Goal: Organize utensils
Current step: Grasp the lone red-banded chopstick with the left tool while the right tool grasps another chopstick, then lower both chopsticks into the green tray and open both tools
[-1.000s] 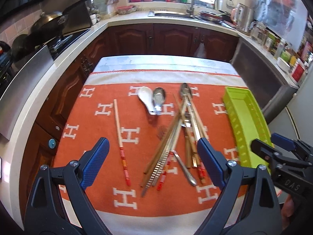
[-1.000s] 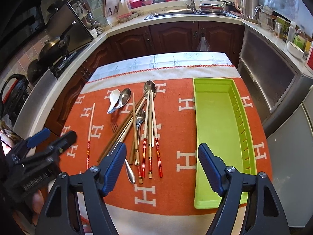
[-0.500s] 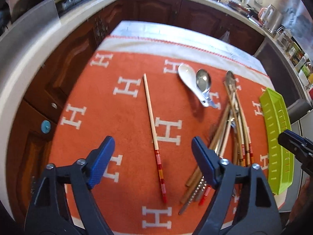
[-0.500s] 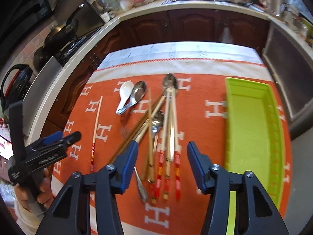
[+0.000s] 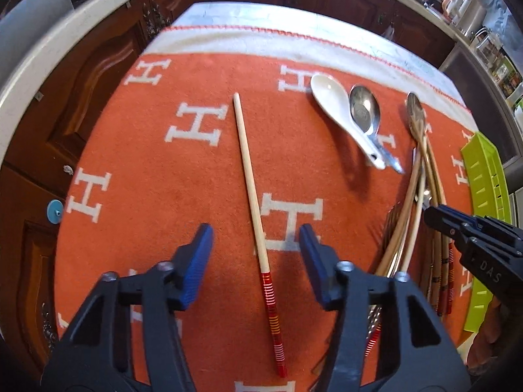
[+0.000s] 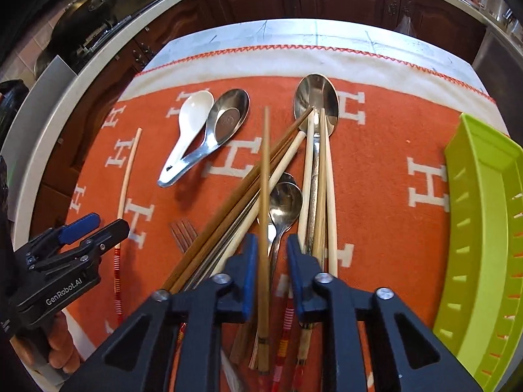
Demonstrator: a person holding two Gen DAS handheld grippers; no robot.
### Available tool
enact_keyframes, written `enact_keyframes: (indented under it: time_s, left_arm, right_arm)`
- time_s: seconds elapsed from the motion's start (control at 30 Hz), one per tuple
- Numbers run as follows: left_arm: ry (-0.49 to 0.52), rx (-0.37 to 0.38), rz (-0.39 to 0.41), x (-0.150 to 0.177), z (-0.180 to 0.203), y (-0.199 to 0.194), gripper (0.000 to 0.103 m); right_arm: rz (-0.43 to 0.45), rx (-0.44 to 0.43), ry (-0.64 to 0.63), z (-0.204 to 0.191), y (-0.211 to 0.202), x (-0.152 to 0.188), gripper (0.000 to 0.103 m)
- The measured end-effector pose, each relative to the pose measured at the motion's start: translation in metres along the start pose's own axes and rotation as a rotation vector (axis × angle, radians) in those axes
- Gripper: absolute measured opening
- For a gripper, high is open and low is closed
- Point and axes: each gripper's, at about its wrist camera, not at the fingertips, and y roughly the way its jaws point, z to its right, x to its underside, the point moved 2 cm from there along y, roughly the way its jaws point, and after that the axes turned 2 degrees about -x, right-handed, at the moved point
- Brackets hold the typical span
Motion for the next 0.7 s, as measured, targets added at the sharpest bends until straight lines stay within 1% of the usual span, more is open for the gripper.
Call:
enact_keyframes:
  time_s: [0.03,0.13,0.17,0.23,0.37,0.47,0.6,0.7]
  left_arm:
    - [0.003,-0.018,0.008,0.0,0.001,0.002,0.04]
    - [0.02,-0.053,0.028,0.0,0.004,0.002,0.016]
    - [0.021,-0.042,0.024,0.0,0.004,0.002,0.004]
    - [0.008,-0.02,0.017,0.0,0.002,0.001,0.004]
    - [-0.039,0.002,0.015,0.004,-0.009,-0.01,0.003]
    - [-0.068,0.061,0.021,0.004,-0.013,-0.03,0.003]
    - [-0.036,0.143,0.064,0.005,0.002,-0.072,0.003]
    - [0.029,0.202,0.107,0.006,0.033,-0.107,0.003]
  right_arm:
    - [0.003,-0.006,-0.002,-0.001,0.004,-0.001,0.011]
    - [0.021,0.002,-0.009,-0.004,0.007,0.001,0.01]
    - [0.026,0.004,-0.008,-0.004,0.006,0.002,0.009]
    - [0.03,0.002,0.004,-0.003,0.001,0.005,0.006]
    - [0.047,-0.052,0.06,0.005,-0.019,0.009,0.006]
    - [0.067,-0.109,0.103,0.016,-0.043,0.014,0.006]
    - [0.102,-0.178,0.156,0.037,-0.084,0.023,0.006]
    - [0.133,-0.19,0.187,0.055,-0.118,0.034,0.006]
